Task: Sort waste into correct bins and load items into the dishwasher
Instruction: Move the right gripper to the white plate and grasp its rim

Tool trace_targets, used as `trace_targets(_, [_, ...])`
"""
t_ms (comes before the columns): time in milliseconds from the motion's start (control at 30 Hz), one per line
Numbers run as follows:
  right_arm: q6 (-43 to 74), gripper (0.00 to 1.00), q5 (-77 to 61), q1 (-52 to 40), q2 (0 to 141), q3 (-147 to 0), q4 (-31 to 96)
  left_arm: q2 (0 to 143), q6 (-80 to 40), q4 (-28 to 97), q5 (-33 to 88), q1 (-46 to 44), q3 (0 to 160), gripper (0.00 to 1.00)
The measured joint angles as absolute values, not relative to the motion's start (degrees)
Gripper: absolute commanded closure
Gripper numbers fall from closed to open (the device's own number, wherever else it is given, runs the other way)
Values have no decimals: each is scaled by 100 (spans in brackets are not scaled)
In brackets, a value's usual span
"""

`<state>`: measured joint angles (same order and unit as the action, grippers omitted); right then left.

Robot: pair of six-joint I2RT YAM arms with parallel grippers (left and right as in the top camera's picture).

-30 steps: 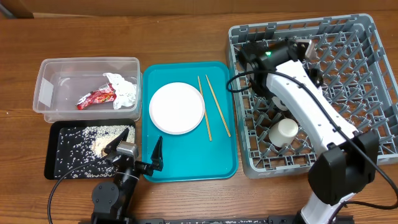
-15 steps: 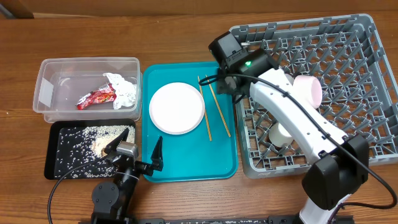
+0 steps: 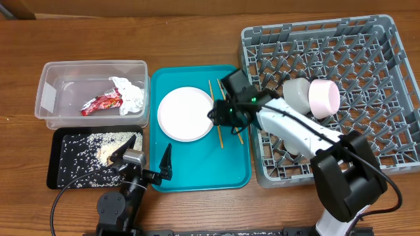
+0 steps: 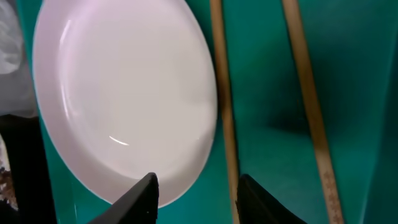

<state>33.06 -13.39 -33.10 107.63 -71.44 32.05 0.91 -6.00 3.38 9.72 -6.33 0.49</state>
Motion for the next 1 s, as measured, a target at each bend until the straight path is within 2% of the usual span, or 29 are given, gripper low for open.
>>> trace_targets(167, [3802, 64, -1345, -3409, 10763, -7000, 3133, 91, -598, 338, 972, -633, 49, 0])
trace_targets(500, [5258, 64, -829, -4187, 10763, -6997, 3083, 91, -600, 338, 969, -633, 49, 0])
trace_targets(700, [5846, 63, -705, -4206, 10967, -6995, 2735, 91, -598, 338, 972, -633, 49, 0])
trace_targets(767, [5983, 65, -751, -4204, 11113, -7000, 2591, 91, -598, 338, 969, -633, 49, 0])
trace_targets(867, [6132, 75, -945, -4198, 11402, -7008, 2338, 91, -600, 338, 972, -633, 49, 0])
trace_targets(1000, [6204, 75, -1048, -4200, 11419, -7026, 2335, 91, -600, 338, 969, -633, 49, 0])
